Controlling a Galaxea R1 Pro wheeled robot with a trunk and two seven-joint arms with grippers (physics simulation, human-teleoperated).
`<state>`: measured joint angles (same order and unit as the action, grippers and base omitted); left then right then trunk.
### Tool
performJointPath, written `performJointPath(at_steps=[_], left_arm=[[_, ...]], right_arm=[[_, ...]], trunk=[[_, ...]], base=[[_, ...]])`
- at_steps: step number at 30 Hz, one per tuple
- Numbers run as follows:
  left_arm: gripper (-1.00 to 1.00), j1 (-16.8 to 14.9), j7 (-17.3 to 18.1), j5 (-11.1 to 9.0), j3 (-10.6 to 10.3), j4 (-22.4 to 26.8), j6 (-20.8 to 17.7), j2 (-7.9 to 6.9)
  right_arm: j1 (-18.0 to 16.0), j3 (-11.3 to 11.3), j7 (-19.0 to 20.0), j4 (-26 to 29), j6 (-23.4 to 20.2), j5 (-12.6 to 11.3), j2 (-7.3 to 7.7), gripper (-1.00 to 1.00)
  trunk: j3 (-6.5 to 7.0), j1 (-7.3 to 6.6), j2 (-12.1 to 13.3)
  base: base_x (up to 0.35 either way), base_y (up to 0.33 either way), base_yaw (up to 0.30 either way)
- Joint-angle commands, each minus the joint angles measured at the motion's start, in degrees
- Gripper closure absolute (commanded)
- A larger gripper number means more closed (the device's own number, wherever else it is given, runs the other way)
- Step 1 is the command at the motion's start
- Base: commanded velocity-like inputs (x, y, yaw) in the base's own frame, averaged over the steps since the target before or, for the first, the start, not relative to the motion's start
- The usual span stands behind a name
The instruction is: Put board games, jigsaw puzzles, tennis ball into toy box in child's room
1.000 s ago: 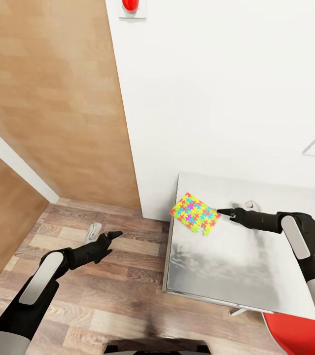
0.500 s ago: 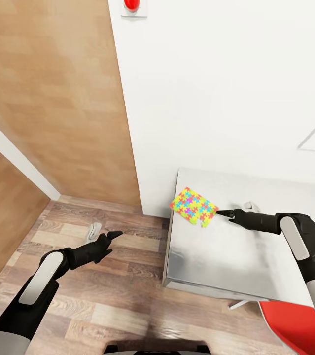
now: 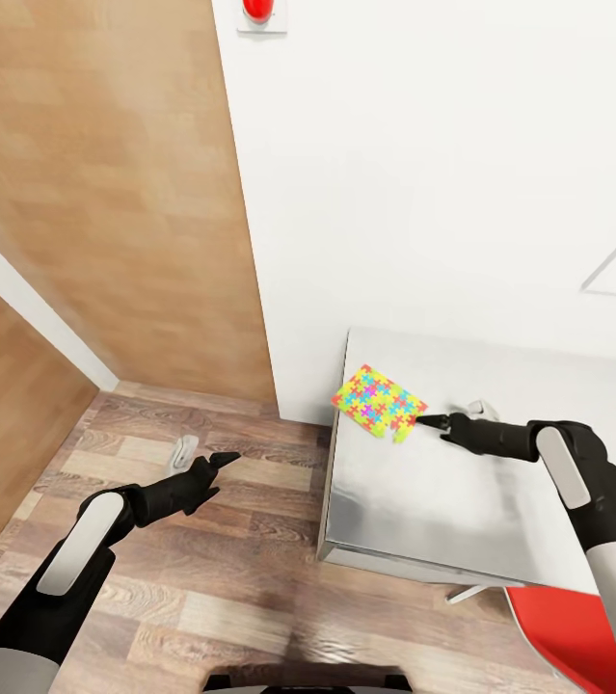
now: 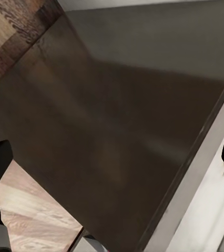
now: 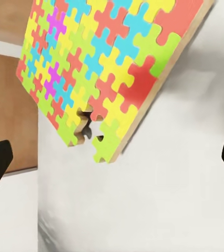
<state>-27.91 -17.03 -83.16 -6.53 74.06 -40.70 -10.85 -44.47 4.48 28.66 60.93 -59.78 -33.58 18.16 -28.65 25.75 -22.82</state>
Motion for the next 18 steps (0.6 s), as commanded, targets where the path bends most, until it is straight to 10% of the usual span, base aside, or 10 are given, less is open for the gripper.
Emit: performJointPath(at_steps=[1, 18], left_arm=[[-1.00, 0.0, -0.5, -0.6, -0.1, 0.1, 0.0, -0.05], [-1.00, 0.0, -0.5, -0.6, -0.1, 0.1, 0.0, 0.01]], right_arm=[[-0.1, 0.1, 0.5, -0.2, -0.2, 0.6, -0.11, -1.00], [-0.5, 0.5, -0.6, -1.1, -0.2, 0.8, -0.34, -1.00]], trunk=[[-0.08, 0.03, -0.1], [-0.08, 0.03, -0.1]], base=[[-0.004, 0.000, 0.000], [-0.001, 0.000, 0.000]])
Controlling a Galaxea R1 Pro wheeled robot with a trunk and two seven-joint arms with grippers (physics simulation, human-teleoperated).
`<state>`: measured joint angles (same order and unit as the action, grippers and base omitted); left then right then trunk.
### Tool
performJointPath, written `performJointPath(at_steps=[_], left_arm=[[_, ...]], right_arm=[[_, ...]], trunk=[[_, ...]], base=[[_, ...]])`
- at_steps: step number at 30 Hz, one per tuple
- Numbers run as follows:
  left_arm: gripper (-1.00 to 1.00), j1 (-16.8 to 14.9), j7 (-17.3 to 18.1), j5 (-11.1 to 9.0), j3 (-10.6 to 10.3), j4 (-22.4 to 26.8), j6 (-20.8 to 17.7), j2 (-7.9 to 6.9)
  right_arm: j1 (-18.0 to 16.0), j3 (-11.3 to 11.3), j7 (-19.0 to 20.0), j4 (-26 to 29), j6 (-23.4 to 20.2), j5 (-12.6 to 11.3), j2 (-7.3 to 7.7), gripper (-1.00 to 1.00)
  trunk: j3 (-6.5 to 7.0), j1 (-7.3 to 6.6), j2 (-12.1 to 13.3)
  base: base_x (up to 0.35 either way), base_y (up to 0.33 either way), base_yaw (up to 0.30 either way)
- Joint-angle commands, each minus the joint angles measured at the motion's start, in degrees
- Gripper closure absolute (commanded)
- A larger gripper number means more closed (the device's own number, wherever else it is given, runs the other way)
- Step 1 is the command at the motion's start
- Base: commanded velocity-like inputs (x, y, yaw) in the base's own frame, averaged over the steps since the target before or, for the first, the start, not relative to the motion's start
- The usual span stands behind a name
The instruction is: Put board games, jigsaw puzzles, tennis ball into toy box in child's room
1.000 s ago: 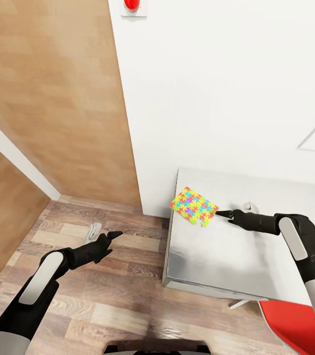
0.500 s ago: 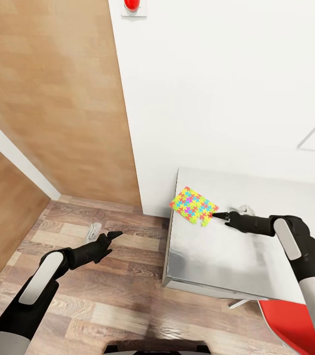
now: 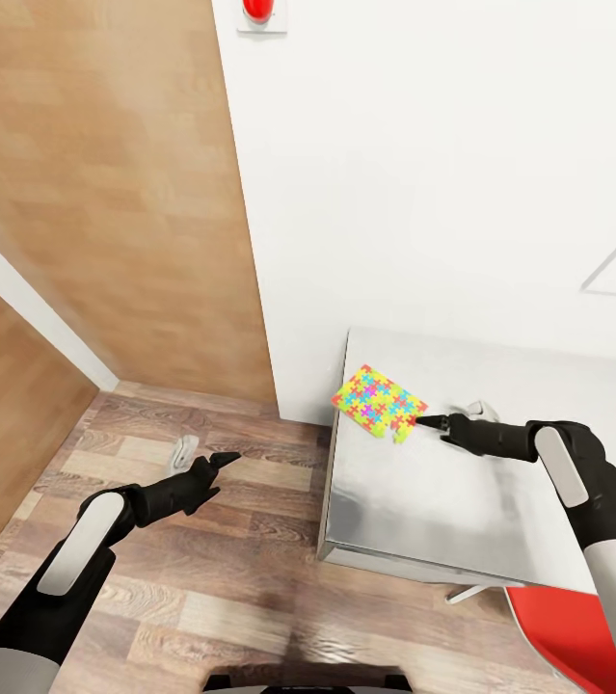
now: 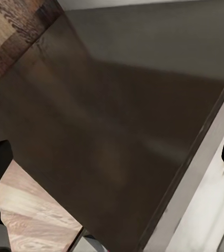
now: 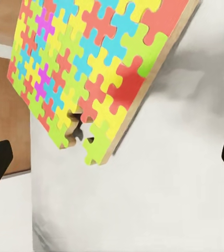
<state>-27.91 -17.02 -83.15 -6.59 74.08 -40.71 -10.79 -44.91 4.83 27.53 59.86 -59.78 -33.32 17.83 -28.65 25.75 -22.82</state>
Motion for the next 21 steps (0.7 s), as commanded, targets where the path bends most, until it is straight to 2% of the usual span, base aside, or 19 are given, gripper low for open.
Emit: performJointPath(at_steps=[1, 11, 21], left_arm=[[-1.00, 0.0, -0.5, -0.6, -0.1, 0.1, 0.0, -0.04], [-1.00, 0.0, -0.5, -0.6, -0.1, 0.1, 0.0, -0.03], [-1.00, 0.0, -0.5, -0.6, -0.1, 0.1, 0.0, -0.02]], right_arm=[[-0.1, 0.1, 0.1, -0.1, -0.2, 0.5, -0.02, -1.00], [-1.6, 0.3, -4.8, -1.4, -0.2, 0.4, -0.09, -1.00], [-2.7, 0.3, -6.5, -3.6, -0.2, 0.4, -0.14, -1.00]], trunk=[[-0.08, 0.03, -0.1], [-0.08, 0.03, -0.1], [-0.08, 0.03, -0.1]], base=[[0.000, 0.000, 0.000], [0.000, 0.000, 0.000], [0.000, 0.000, 0.000]])
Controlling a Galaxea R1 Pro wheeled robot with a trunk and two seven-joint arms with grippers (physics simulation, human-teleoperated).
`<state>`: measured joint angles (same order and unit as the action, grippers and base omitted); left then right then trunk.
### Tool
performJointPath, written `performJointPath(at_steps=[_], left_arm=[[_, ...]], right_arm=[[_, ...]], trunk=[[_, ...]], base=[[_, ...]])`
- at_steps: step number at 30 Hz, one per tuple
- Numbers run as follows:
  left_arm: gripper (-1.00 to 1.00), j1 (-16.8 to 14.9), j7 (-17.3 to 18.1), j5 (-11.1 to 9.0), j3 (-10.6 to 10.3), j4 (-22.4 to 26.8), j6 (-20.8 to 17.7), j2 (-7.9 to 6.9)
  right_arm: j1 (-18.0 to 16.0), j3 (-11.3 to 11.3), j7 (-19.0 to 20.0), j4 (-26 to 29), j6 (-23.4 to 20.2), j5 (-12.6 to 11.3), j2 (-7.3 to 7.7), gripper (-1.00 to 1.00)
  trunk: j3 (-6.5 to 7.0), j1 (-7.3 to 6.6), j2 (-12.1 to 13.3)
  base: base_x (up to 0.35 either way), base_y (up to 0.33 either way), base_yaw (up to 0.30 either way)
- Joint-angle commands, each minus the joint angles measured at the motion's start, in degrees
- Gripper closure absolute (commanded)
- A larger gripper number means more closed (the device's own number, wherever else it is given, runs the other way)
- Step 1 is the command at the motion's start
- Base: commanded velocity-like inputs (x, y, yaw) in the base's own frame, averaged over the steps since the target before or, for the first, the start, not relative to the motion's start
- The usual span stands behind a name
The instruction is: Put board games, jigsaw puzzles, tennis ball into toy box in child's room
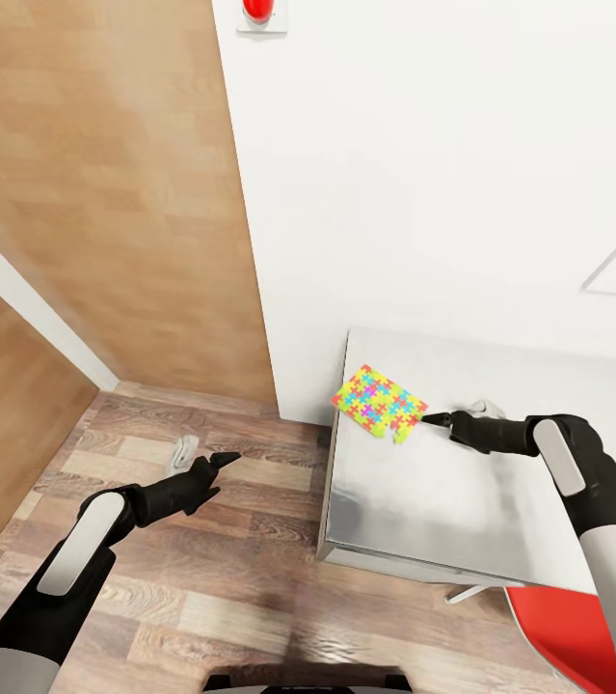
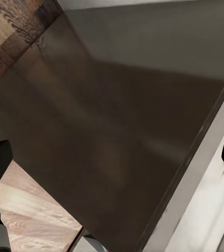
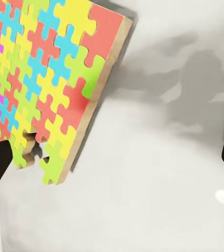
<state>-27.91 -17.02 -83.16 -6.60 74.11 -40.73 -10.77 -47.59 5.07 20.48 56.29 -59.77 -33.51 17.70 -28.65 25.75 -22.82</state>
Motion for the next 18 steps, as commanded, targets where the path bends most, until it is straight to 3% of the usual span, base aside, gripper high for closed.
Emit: performJointPath(at_steps=[1, 18], left_arm=[[-1.00, 0.0, -0.5, -0.6, -0.1, 0.1, 0.0, -0.04], [-1.00, 0.0, -0.5, -0.6, -0.1, 0.1, 0.0, -0.04]], right_arm=[[-0.1, 0.1, 0.5, -0.2, -0.2, 0.6, -0.02, -1.00], [-0.5, 0.1, 0.0, -1.0, -0.2, 0.5, -0.14, -1.00]], trunk=[[-0.08, 0.03, -0.1], [-0.08, 0.03, -0.1]], base=[[0.000, 0.000, 0.000], [0.000, 0.000, 0.011]])
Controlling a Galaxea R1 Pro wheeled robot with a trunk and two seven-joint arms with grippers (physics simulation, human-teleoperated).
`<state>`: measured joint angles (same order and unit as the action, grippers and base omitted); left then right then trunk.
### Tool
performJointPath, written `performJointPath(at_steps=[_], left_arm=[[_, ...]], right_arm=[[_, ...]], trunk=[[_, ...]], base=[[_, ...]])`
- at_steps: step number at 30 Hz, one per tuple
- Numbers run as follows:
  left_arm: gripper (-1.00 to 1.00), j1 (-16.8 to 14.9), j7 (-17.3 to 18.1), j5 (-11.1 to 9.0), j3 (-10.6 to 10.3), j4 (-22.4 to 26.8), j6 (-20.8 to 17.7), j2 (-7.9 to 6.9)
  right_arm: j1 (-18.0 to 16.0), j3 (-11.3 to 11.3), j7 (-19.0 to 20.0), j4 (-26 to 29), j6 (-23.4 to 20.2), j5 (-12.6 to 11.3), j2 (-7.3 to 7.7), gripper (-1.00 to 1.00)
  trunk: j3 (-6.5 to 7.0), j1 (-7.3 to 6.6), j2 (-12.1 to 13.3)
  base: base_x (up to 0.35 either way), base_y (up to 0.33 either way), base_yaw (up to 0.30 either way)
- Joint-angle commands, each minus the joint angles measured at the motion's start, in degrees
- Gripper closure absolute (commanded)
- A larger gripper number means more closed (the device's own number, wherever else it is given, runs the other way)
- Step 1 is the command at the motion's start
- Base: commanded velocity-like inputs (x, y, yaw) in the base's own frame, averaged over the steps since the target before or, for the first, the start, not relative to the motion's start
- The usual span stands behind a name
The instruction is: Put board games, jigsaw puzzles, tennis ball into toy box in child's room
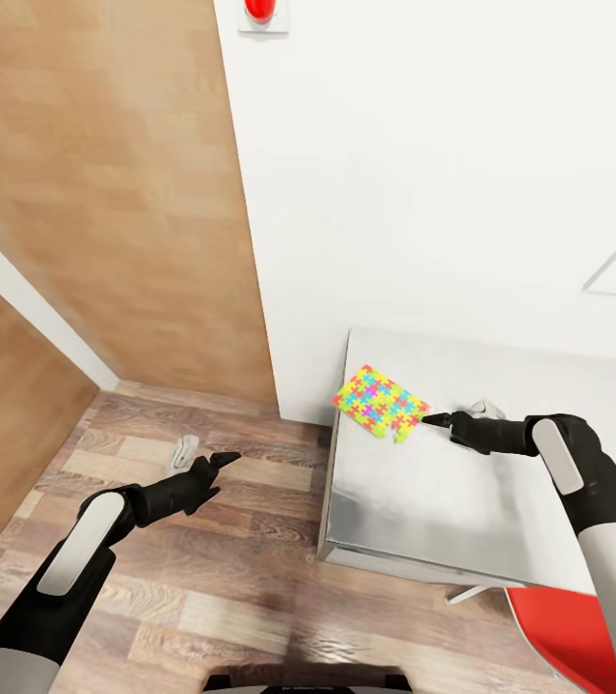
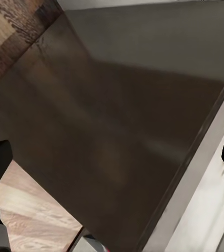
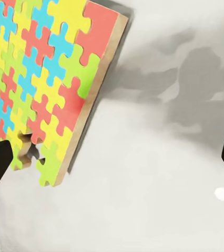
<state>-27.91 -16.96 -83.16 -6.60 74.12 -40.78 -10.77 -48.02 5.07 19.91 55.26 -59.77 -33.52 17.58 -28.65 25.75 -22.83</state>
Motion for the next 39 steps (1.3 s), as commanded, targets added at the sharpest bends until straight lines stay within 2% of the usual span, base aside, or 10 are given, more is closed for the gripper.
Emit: performJointPath(at_steps=[1, 6, 15, 39], left_arm=[[-1.00, 0.0, -0.5, -0.6, -0.1, 0.1, 0.0, -0.04], [-1.00, 0.0, -0.5, -0.6, -0.1, 0.2, 0.0, -0.04], [-1.00, 0.0, -0.5, -0.6, -0.1, 0.2, 0.0, -0.04], [-1.00, 0.0, -0.5, -0.6, -0.1, 0.7, 0.0, -0.04]], right_arm=[[0.0, 0.1, 0.6, 0.0, -0.2, 0.6, -0.14, -1.00], [-0.1, 0.1, 0.4, -0.9, -0.2, 0.6, -0.82, -1.00], [-1.8, 0.0, 0.3, -4.9, 3.7, 0.6, -1.54, -1.00], [-2.4, 0.3, 0.3, -6.3, 5.1, 0.6, -1.24, -1.00]], trunk=[[-0.09, 0.04, -0.1], [-0.09, 0.04, -0.1], [-0.09, 0.04, -0.1], [-0.09, 0.04, -0.1]], base=[[0.000, 0.000, 0.094], [0.000, 0.000, 0.177], [0.000, 0.000, 0.151], [0.000, 0.000, 0.016]])
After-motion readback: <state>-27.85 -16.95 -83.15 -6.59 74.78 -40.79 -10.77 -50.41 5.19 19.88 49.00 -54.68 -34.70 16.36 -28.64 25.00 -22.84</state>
